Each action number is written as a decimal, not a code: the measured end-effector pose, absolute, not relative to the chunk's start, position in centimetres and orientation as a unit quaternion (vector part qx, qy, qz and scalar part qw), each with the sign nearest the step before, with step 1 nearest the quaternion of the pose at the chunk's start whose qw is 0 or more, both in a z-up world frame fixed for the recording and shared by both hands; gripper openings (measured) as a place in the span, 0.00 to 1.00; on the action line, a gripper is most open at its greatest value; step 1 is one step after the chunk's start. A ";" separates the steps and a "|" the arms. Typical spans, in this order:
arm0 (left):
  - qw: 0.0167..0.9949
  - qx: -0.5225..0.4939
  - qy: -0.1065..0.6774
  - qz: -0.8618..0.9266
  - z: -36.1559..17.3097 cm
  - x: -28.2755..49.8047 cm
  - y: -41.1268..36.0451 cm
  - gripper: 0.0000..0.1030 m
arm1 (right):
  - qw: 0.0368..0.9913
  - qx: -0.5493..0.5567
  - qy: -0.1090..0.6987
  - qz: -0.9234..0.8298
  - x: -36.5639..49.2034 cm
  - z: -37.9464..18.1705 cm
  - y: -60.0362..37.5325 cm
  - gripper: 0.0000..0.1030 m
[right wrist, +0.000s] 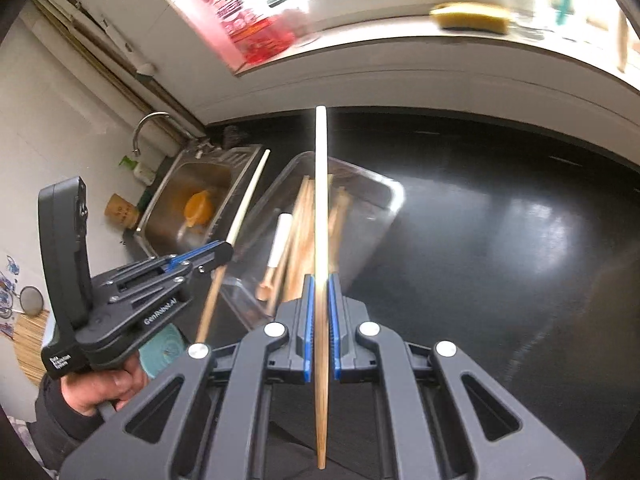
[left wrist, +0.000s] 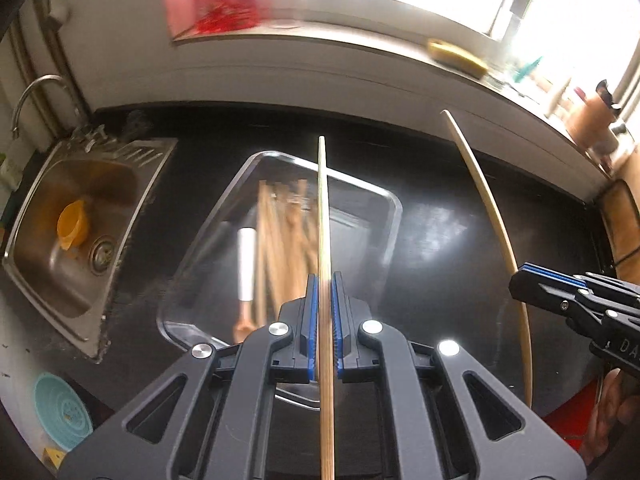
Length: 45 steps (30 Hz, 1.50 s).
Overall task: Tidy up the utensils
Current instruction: 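Carry both held chopsticks over the clear tray, then lower both chopsticks into the tray and open both tools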
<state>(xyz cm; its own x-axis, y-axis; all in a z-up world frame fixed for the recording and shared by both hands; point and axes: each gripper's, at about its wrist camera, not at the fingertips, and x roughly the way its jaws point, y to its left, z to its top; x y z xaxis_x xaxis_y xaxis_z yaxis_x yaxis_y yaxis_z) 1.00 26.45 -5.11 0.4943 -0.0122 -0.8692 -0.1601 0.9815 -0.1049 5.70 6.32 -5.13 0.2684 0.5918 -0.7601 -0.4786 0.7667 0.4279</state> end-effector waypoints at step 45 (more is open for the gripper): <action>0.843 -0.118 0.517 0.090 -10.8 6.0 36.8 0.95 | 0.811 0.067 0.528 0.243 12.0 -9.4 10.4 0.95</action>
